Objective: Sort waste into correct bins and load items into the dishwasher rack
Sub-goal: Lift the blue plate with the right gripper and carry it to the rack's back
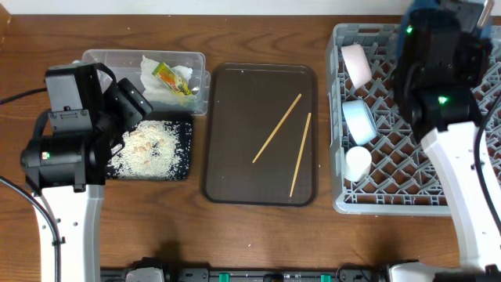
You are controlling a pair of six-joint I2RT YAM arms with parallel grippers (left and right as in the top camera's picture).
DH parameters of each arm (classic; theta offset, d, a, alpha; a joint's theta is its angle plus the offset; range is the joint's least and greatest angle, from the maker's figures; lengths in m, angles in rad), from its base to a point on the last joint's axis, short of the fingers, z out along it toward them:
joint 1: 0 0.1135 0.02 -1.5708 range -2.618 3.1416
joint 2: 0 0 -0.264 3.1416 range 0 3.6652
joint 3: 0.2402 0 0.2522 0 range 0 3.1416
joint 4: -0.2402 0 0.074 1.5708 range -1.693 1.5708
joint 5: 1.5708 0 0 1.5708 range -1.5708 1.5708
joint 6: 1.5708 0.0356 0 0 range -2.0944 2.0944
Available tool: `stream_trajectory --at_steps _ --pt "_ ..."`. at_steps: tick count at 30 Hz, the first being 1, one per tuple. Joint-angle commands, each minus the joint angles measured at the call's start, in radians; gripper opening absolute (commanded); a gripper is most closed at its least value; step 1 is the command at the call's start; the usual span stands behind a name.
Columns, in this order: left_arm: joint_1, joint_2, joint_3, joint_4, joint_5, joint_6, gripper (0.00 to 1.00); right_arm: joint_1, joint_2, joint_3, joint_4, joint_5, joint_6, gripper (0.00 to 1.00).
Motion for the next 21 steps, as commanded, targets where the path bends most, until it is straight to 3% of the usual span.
stream_trajectory --at_steps 1,6,13,21 --pt "0.005 0.002 0.019 -0.002 -0.012 -0.001 0.88 -0.060 0.051 0.008 0.101 0.042 -0.291 0.01" --pt "0.005 0.002 0.019 -0.002 -0.012 -0.001 0.88 -0.138 0.145 0.008 0.220 -0.195 -0.645 0.01" --pt "0.005 0.002 0.019 -0.002 -0.012 -0.001 0.87 -0.213 0.304 0.008 0.367 -0.217 -0.777 0.01" --pt "0.005 0.002 0.019 -0.002 -0.012 -0.001 0.88 -0.228 0.377 0.008 0.447 -0.245 -0.811 0.01"
